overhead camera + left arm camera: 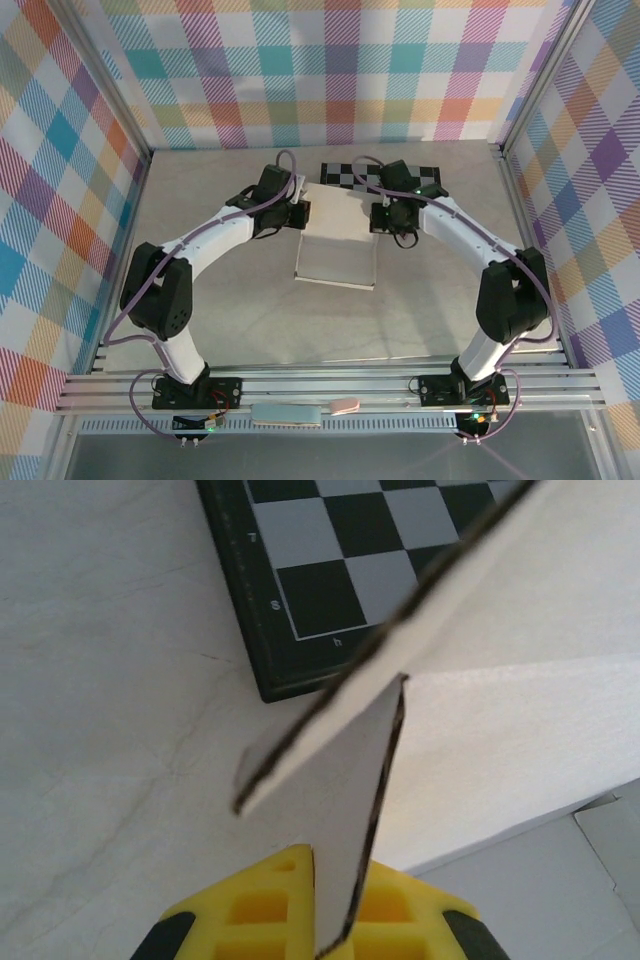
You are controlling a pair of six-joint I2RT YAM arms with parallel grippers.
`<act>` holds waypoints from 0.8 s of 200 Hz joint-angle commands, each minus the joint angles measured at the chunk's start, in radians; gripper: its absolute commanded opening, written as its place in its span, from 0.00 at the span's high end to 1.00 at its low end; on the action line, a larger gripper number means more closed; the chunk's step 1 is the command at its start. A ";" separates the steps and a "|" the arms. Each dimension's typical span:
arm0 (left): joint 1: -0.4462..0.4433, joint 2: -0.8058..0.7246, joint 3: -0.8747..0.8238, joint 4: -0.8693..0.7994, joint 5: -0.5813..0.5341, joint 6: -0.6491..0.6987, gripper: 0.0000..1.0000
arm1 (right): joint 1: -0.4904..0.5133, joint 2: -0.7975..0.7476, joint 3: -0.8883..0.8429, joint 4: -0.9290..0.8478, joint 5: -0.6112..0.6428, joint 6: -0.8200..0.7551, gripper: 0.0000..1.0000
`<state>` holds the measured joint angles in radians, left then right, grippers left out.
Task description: Fold the paper box
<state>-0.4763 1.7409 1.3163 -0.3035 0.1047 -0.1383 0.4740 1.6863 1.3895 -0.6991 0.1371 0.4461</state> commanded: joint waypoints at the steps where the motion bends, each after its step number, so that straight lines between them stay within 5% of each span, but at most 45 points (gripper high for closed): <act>1: -0.008 -0.037 -0.013 0.005 -0.080 -0.133 1.00 | 0.052 0.034 0.070 -0.024 0.128 0.190 1.00; 68: -0.059 -0.032 -0.030 -0.036 -0.259 -0.249 1.00 | 0.176 0.130 0.168 -0.124 0.297 0.401 1.00; 117: -0.059 -0.084 -0.163 0.152 -0.268 -0.292 1.00 | 0.211 0.030 -0.031 0.154 0.334 0.383 1.00; 160: -0.059 -0.171 -0.359 0.482 -0.198 -0.282 1.00 | 0.239 -0.059 -0.222 0.447 0.332 0.303 1.00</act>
<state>-0.5282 1.6375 1.0286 -0.0628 -0.1364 -0.3889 0.6956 1.6894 1.2411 -0.4889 0.4404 0.7895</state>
